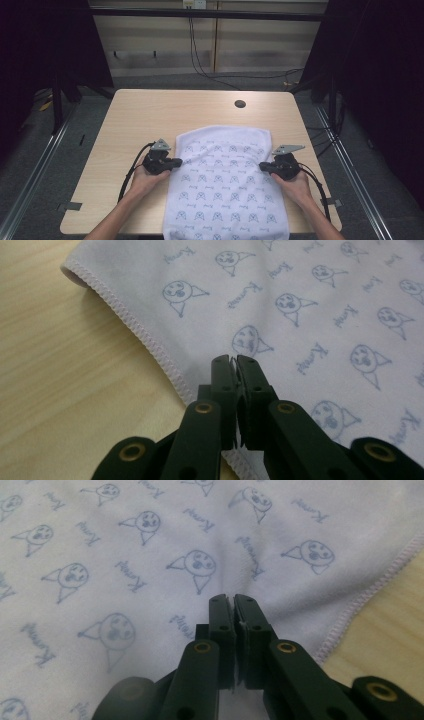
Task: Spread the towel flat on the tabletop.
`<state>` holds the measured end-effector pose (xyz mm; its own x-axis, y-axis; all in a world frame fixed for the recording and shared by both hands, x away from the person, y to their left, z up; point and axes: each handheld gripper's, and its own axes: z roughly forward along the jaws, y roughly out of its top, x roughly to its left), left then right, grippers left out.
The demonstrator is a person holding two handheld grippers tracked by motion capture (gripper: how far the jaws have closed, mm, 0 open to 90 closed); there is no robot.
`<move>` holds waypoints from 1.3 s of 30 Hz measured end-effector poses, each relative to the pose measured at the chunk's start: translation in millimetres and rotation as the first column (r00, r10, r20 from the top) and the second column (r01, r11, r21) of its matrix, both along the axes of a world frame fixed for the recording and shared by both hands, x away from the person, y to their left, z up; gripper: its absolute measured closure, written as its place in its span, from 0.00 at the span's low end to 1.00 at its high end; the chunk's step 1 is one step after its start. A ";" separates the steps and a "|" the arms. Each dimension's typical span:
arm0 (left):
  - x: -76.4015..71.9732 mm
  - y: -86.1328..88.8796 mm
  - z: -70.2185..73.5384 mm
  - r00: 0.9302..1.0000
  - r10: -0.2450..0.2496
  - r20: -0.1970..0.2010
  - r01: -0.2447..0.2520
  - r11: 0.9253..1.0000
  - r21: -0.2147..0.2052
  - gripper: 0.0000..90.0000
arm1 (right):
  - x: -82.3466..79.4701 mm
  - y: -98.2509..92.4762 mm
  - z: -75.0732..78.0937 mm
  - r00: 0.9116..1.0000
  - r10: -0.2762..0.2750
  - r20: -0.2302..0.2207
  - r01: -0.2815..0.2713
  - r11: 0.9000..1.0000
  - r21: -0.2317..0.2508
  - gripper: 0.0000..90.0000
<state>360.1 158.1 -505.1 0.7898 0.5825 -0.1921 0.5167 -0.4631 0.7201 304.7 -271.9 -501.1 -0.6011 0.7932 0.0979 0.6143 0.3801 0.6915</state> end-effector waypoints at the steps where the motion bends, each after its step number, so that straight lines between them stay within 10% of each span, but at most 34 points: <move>1: -2.1 1.6 0.8 1.000 -0.003 -0.005 0.003 1.000 0.007 0.98 | -1.8 -0.1 0.2 1.000 0.014 -0.009 -0.013 1.000 0.009 0.97; 21: -70.5 24.2 9.2 0.987 -0.139 -0.075 0.139 0.990 -0.009 0.87 | -73.9 3.9 5.5 0.987 0.139 -0.086 -0.136 0.990 0.042 0.96; 26: -40.5 36.1 23.9 0.999 -0.020 -0.025 0.018 0.996 -0.086 0.81 | -71.1 3.4 8.9 0.989 0.140 -0.047 -0.137 0.988 0.068 0.85; 31: 7.7 36.1 18.3 0.994 0.098 -0.038 -0.103 0.985 -0.142 0.81 | -55.8 2.2 14.3 0.995 0.098 0.000 -0.098 0.992 0.078 0.82; 35: 18.5 20.7 8.1 0.994 0.097 -0.046 -0.101 0.990 -0.099 0.67 | -47.6 -0.1 16.7 0.997 0.071 0.019 -0.072 0.994 0.083 0.80; 39: 9.5 7.7 5.1 0.999 0.027 -0.023 -0.028 0.998 -0.064 0.92 | -36.4 -2.7 19.8 0.998 0.046 0.036 -0.050 0.994 0.097 0.79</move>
<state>369.6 165.8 -500.0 0.7688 0.5898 -0.2472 0.5447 -0.4013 0.7364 268.4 -274.6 -481.2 -0.6424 0.7510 0.1527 0.5726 0.3379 0.7469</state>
